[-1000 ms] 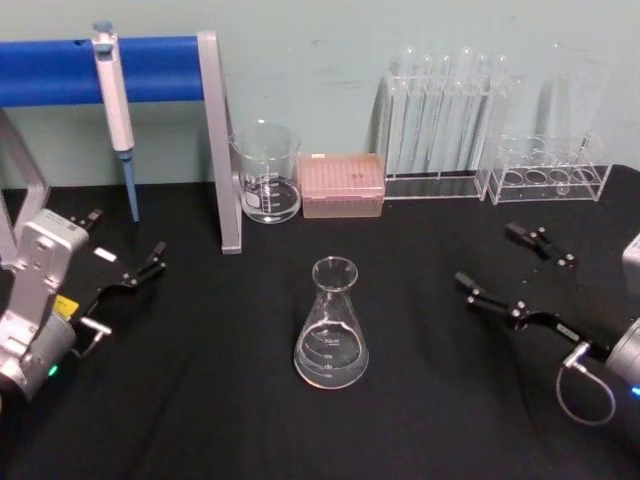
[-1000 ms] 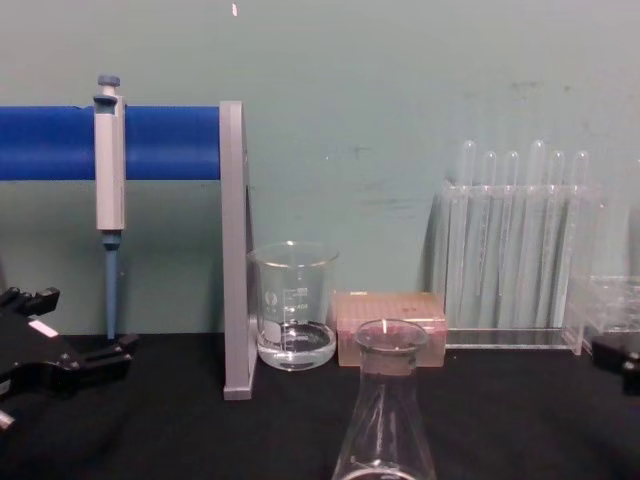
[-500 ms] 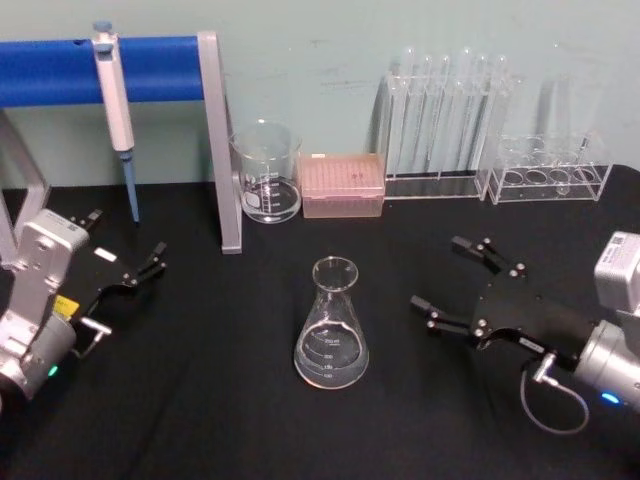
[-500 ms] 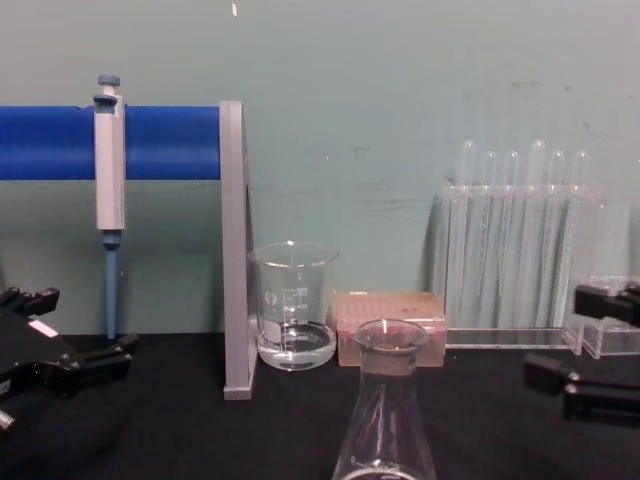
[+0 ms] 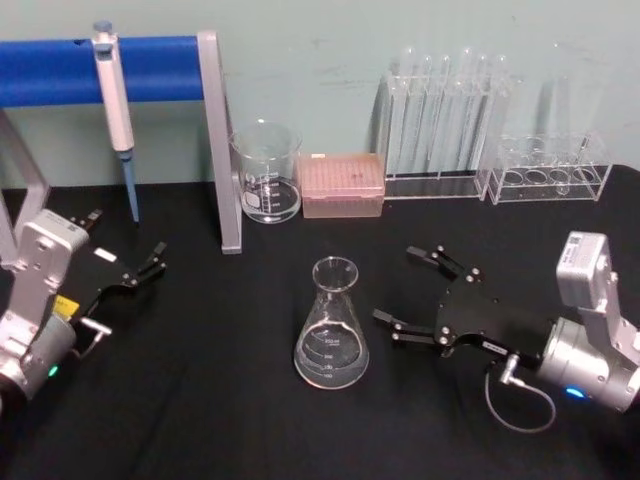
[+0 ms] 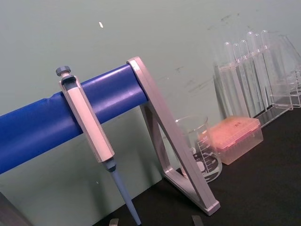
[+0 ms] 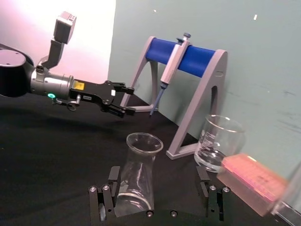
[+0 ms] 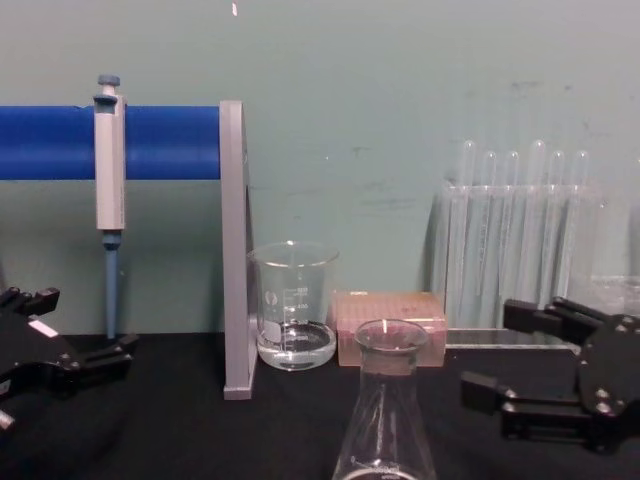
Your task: Grasp the erlenmeyer flask with one hand, shake it three times, then place it back.
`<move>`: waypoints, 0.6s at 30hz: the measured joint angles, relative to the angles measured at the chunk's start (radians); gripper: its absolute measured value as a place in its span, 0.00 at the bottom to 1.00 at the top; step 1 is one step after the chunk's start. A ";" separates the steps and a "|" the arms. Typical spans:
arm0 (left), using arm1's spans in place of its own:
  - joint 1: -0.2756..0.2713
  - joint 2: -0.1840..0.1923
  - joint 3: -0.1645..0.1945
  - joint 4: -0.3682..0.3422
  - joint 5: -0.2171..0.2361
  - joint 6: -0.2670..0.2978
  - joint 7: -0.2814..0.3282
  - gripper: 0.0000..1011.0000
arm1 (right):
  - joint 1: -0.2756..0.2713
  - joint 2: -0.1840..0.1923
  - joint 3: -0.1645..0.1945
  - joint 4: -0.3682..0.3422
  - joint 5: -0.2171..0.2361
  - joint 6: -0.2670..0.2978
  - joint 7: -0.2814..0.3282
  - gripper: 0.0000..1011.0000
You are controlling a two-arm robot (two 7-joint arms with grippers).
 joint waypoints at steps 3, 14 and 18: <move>0.000 0.000 0.000 0.000 0.000 0.000 0.000 0.99 | 0.020 -0.015 -0.009 0.025 0.004 0.000 0.022 0.99; 0.000 0.000 0.000 0.000 0.000 0.000 0.000 0.99 | 0.089 -0.058 -0.042 0.110 0.009 -0.013 0.076 0.99; 0.000 0.000 0.000 0.000 0.000 0.000 0.000 0.99 | 0.116 -0.075 -0.055 0.144 0.010 -0.017 0.090 0.99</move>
